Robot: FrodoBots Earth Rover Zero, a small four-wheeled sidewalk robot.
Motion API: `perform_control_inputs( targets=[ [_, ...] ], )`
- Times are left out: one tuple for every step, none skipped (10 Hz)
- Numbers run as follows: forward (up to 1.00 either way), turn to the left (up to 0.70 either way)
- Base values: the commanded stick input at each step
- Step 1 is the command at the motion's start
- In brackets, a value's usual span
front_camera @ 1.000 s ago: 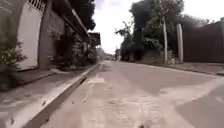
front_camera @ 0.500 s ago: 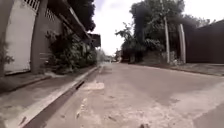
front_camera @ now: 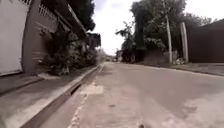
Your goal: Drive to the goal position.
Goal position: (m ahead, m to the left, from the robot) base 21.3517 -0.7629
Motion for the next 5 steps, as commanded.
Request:
perform_control_inputs(
  targets=[
    [0.70, 0.00],
    [0.70, 0.00],
    [0.70, 0.00],
    [0.70, 0.00],
    [0.70, 0.00]
  ],
)
